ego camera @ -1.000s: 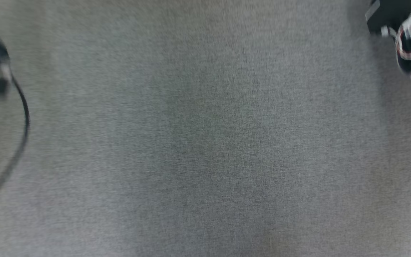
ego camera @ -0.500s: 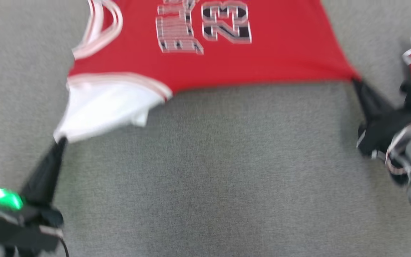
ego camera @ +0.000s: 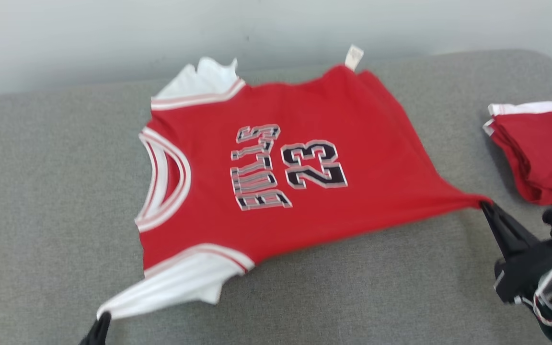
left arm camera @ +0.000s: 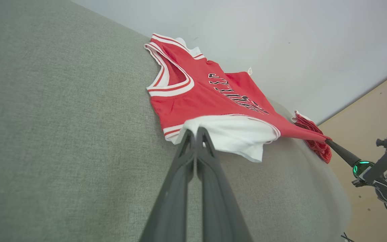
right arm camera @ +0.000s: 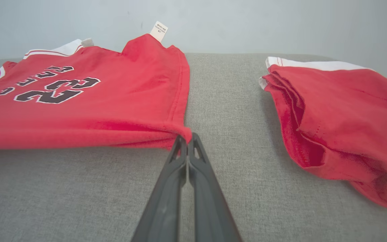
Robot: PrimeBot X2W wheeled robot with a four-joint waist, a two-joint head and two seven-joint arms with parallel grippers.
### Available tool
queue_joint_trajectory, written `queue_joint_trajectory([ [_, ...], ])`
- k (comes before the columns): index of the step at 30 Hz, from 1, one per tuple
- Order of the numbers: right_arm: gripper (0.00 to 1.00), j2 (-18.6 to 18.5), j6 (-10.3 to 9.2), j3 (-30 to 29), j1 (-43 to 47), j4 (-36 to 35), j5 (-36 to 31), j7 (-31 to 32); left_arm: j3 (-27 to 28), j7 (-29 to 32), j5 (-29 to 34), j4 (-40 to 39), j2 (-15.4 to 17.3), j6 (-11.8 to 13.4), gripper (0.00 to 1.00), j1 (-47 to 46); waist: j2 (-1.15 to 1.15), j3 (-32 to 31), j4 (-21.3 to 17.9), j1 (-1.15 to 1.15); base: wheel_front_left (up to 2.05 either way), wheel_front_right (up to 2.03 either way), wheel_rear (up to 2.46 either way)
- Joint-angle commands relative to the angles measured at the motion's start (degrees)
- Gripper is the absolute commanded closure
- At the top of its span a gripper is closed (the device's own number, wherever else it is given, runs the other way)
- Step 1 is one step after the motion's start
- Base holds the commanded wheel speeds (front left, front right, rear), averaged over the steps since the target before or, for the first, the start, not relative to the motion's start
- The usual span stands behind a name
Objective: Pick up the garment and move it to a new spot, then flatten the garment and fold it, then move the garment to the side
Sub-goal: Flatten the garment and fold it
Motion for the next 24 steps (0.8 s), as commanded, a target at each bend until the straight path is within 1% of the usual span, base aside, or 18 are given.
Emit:
queue_joint_trajectory([
  [1, 1.0, -1.06, -0.08, -1.03, 2.41, -0.7, -0.55, -0.03, 0.56, -0.3, 0.25, -0.4, 0.08, 0.57, 1.0, 2.38, 0.01, -3.51, -0.29, 0.02, 0.0, 0.0, 0.0],
  [5, 1.0, -2.7, -0.08, -4.7, 8.9, -4.26, -2.28, -0.04, 1.13, -0.3, 0.45, -3.01, -0.27, 1.66, 1.0, 7.31, 0.01, -5.17, -0.16, 0.02, 0.0, 0.0, 0.0],
  [8, 1.0, -3.79, -0.08, -7.0, 13.65, -6.84, -3.32, -0.03, 1.53, -0.29, 0.37, -5.62, 0.15, 2.59, 1.0, 10.08, 0.01, -5.55, -0.23, 0.02, 0.0, 0.0, 0.0],
  [12, 1.0, -4.4, -0.08, -9.03, 17.06, -10.26, -4.34, 0.69, 1.48, 0.6, -1.01, -8.63, 0.01, 3.31, 1.0, 10.76, 0.01, -5.69, -0.7, 0.02, 0.0, 0.0, 0.0],
  [15, 1.0, -3.03, -0.08, -9.92, 16.53, -11.49, -5.42, 3.15, 1.05, 0.96, -0.15, -9.35, -0.56, 3.23, 1.0, 8.21, 0.01, -5.57, -1.39, 0.02, 0.0, 0.0, 0.0],
  [18, 1.0, -1.07, -0.08, -9.76, 14.07, -11.81, -6.05, 6.26, 0.15, 1.2, 0.8, -8.56, -1.66, 3.18, 1.0, 4.93, 0.01, -5.05, -1.82, 0.02, 0.0, 0.0, 0.0],
  [23, 1.0, 1.91, -0.08, -9.06, 8.73, -7.93, -8.28, 9.42, -0.74, 1.44, 2.99, -4.23, -3.86, 3.29, 1.0, -2.97, 0.01, -3.28, -1.69, 0.02, 0.0, 0.0, 0.0],
  [24, 1.0, 2.55, -0.08, -8.96, 7.27, -6.84, -8.96, 9.44, -0.83, 1.46, 3.16, -3.0, -4.34, 2.9, 1.0, -4.78, 0.01, -2.77, -1.64, 0.02, 0.0, 0.0, 0.0],
])
